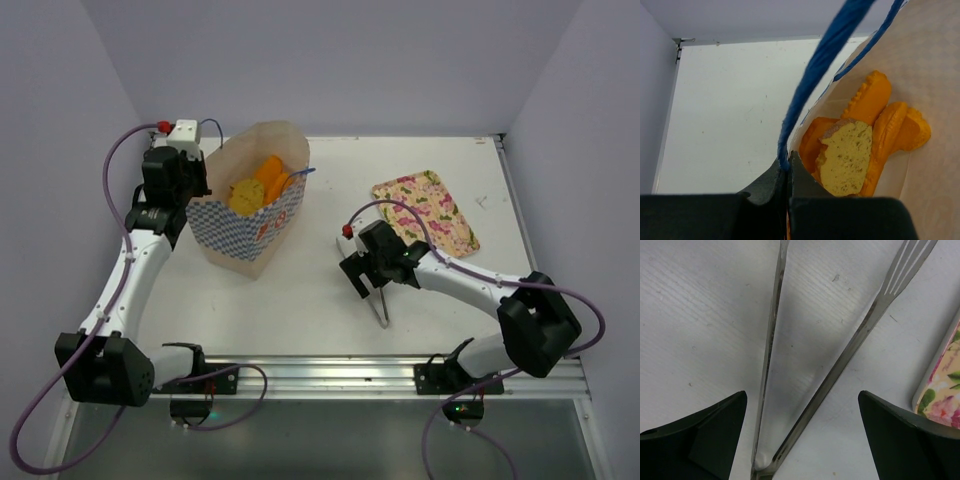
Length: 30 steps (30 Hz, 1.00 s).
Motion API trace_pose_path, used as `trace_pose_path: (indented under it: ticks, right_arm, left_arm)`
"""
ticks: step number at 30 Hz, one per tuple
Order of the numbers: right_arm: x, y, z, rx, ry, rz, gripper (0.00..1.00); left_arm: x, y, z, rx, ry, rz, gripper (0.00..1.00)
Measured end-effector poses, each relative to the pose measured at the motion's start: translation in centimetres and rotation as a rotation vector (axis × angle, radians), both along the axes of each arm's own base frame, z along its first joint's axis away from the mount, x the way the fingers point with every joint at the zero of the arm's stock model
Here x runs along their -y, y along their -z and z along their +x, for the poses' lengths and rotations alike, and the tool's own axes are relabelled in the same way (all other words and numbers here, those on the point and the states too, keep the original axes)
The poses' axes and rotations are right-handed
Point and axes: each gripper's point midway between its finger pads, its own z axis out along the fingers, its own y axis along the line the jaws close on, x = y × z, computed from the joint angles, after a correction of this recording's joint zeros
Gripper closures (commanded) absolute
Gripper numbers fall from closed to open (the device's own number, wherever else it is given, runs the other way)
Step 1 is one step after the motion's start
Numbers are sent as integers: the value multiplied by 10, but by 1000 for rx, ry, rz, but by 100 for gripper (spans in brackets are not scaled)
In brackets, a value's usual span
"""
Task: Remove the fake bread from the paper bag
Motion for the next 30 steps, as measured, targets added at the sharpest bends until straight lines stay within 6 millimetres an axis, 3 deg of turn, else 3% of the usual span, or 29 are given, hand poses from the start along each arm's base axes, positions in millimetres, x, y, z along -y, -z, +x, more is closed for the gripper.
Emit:
trace_pose_path:
  ticks: [7, 13, 19, 26, 27, 30]
  right_arm:
    - [-7, 8, -13, -78, 6, 38, 1]
    - [-1, 41, -26, -198, 42, -26, 1]
    - [0, 40, -22, -205, 84, -6, 8]
    - [8, 41, -12, -220, 148, -6, 35]
    - [9, 41, -10, -222, 154, -9, 46]
    - [13, 41, -6, -223, 161, -27, 64]
  left_arm:
    - [1, 0, -11, 11, 4, -8, 100]
    - [3, 0, -14, 10, 21, -15, 100]
    - [6, 0, -14, 9, 34, -20, 100]
    - [6, 4, -17, 7, 36, -21, 100]
    - [6, 4, -17, 9, 36, -21, 100]
    - [6, 5, -20, 14, 37, -23, 100]
